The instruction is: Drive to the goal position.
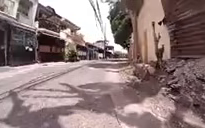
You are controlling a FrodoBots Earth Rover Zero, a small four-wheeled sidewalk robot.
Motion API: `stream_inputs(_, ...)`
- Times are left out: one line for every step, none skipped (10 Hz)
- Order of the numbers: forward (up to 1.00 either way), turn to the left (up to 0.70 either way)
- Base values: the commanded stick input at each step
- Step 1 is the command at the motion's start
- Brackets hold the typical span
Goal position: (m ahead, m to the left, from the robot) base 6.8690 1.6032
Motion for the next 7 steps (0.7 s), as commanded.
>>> stream_inputs(0.7,0.0)
stream_inputs(0.7,0.0)
stream_inputs(0.7,0.0)
stream_inputs(0.7,0.0)
stream_inputs(0.7,0.0)
stream_inputs(0.7,0.0)
stream_inputs(0.7,0.0)
